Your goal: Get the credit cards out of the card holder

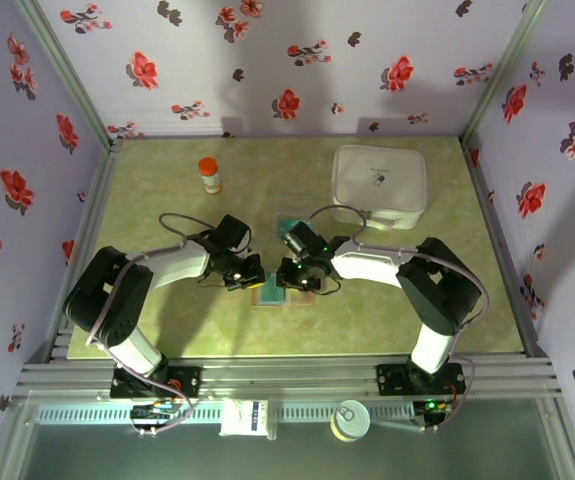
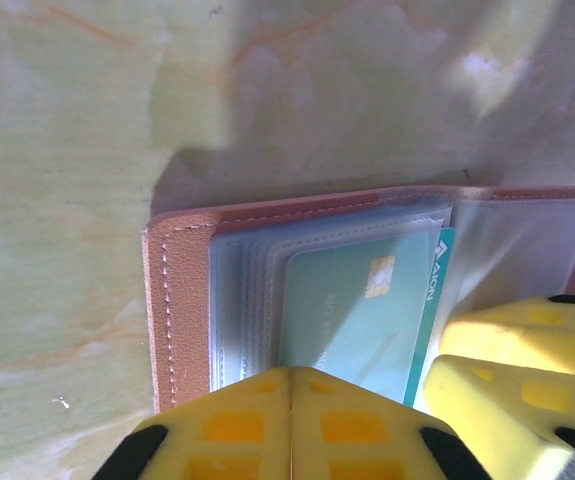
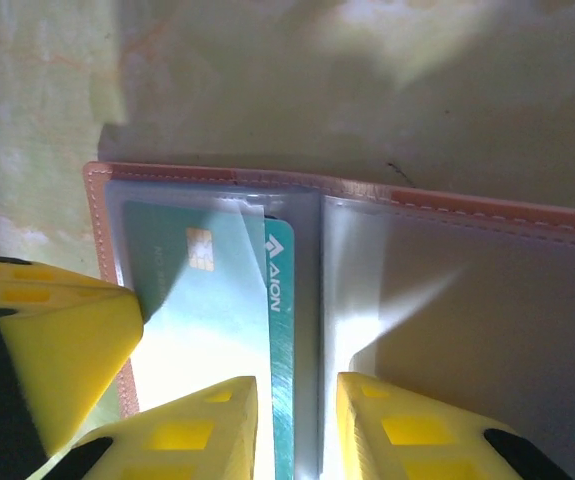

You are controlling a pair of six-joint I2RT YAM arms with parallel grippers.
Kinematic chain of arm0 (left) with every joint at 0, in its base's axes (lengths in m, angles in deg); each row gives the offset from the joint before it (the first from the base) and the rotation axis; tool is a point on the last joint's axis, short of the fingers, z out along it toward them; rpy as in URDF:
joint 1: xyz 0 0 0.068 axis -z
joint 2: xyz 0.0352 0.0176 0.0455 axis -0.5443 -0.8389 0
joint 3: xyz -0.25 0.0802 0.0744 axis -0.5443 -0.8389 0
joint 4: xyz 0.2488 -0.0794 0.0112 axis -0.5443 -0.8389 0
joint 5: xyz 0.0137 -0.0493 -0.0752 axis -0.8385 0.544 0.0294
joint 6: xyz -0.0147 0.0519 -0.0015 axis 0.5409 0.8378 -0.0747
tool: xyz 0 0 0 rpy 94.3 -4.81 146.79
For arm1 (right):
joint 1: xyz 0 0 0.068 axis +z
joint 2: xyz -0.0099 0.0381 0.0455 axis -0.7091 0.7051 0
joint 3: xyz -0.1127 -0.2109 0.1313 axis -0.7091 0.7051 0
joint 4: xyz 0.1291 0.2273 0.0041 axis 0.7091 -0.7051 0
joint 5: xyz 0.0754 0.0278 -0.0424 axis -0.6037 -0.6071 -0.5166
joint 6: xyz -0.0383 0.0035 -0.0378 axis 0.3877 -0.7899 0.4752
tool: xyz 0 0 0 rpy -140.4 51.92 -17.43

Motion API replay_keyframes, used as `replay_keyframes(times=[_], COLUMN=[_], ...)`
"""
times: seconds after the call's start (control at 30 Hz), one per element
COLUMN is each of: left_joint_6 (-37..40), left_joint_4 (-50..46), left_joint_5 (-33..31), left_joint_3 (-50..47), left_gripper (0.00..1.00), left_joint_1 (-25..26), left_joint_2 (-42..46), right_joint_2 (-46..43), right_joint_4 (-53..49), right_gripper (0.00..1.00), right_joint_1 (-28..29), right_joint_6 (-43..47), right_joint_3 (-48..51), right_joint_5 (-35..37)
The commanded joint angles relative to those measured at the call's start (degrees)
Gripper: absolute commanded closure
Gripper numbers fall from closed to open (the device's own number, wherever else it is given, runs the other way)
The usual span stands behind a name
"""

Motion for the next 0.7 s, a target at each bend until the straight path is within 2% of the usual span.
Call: replay_keyframes(times=[0.0,0.07,0.17,0.33,0.67], left_joint_6=[0.5,0.5,0.7,1.3,1.7], left_joint_4=[-2.0,-2.3,-2.6,-2.4,-2.7], left_joint_5=[-1.7,-1.9,-2.0,-1.6,-2.4], left_joint_3=[0.7,0.7,0.8,0.7,0.3], left_gripper=[0.9,0.9,0.96,1.0,1.0], left_joint_1=[-0.2,-0.3,-0.2,-0.2,-0.2], left_joint_2=[2.3,2.8,2.7,0.4,-1.4], right_joint_2=[-2.8,-3.3,-3.5,-2.4,0.7], right_joint_4=[1.0,2.7,5.7,10.0,14.1], right_gripper=[0.72,0.72,0.72,0.73,0.73], right_joint_1=[-0.3,-0.3,-0.6,-1.5,-2.1], right_joint_6=[0.1,-0.6,-1.3,-2.6,-4.0], right_joint_3=[1.3,1.9,2.6,3.8,5.6], right_joint_5=[0.2,-0.7,-2.8,-5.9,-8.3])
